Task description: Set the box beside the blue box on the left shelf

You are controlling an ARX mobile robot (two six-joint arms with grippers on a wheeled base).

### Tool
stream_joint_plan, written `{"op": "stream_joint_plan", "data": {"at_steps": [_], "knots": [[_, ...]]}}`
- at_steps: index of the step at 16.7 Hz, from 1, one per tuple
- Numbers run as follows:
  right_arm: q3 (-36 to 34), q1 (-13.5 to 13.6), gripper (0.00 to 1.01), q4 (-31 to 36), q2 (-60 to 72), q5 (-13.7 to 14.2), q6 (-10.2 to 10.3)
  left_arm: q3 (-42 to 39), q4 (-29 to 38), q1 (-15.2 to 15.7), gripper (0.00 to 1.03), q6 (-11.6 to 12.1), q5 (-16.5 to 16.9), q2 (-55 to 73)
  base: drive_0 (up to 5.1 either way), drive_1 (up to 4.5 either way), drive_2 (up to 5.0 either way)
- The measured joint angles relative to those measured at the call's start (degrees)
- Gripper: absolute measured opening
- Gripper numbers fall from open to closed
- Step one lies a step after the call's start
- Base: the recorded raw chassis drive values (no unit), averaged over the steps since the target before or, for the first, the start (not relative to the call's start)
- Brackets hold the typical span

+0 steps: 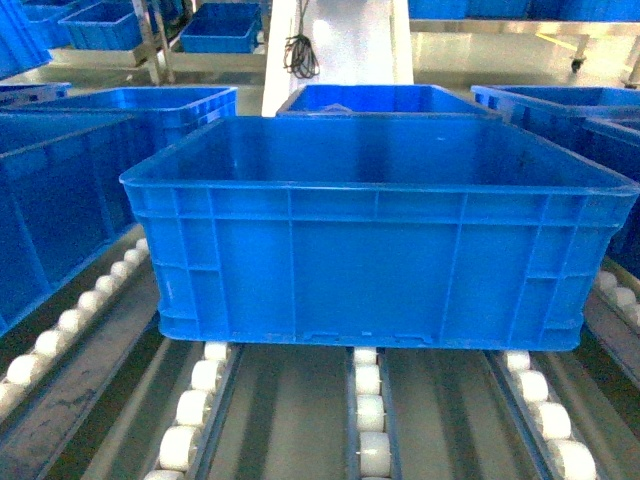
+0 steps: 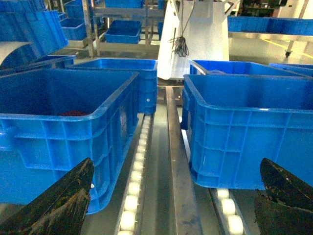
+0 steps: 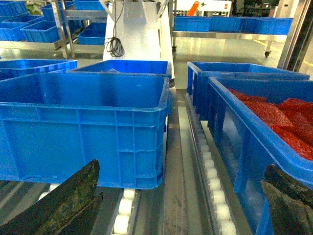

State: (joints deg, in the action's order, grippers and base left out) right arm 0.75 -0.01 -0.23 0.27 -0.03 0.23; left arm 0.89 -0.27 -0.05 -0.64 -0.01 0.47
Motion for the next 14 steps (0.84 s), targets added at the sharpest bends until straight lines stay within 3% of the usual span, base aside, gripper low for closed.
{"op": "stream_joint_plan", "data": {"at_steps": [14], "knots": [[0.00,0.00,0.98,0.00,0.00,0.00,0.00,0.00,0.00,0.00,0.98,0.00,0.00,0.00,0.0,0.00,0.0]]}}
